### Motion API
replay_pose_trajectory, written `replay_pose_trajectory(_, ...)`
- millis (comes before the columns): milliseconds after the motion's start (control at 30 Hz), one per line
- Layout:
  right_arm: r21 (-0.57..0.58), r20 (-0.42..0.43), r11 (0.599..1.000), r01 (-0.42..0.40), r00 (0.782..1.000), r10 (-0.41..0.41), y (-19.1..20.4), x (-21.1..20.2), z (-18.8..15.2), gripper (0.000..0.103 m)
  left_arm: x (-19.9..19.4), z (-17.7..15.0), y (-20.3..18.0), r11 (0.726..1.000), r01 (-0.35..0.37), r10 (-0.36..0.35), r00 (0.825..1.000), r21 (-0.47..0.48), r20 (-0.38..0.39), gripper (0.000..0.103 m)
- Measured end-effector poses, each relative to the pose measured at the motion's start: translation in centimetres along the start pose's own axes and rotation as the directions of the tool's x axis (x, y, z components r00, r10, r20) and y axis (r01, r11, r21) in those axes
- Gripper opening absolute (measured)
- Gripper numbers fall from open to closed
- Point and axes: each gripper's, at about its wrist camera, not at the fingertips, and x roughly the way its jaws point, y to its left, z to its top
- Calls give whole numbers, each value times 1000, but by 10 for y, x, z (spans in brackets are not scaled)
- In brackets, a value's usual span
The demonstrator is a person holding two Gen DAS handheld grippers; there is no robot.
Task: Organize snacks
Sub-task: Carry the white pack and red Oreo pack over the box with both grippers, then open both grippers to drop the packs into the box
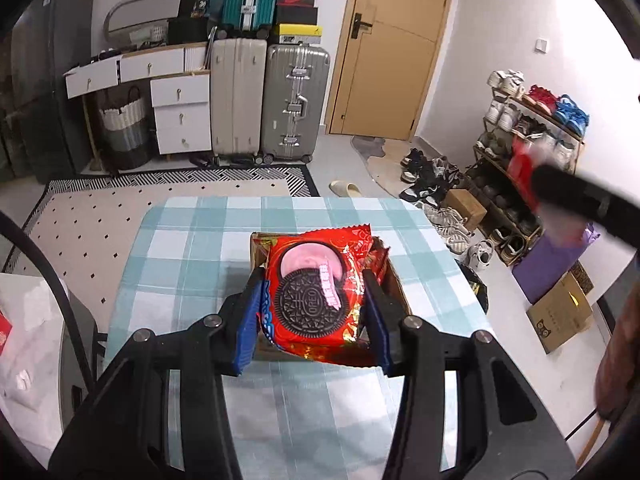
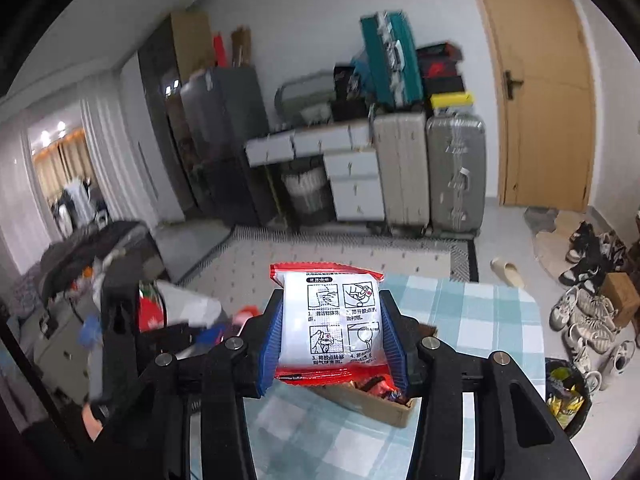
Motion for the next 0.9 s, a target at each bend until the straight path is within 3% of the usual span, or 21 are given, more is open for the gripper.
replay_pose_trajectory(167, 17, -68, 1000, 12, 998, -11, -20, 49, -4, 45, 40, 17, -2, 1000, -28, 29, 998, 10, -50, 43)
replay_pose_trajectory(500, 49, -146, 999, 21, 989, -13, -54, 142, -30, 45, 128, 13, 2, 997, -50, 58, 989, 62, -137, 43)
replay_pose_trajectory(900, 90, -209, 996, 21, 978, -1, -83, 201, -52, 45, 207, -1, 4, 998, 11, 4, 977, 69, -212, 43)
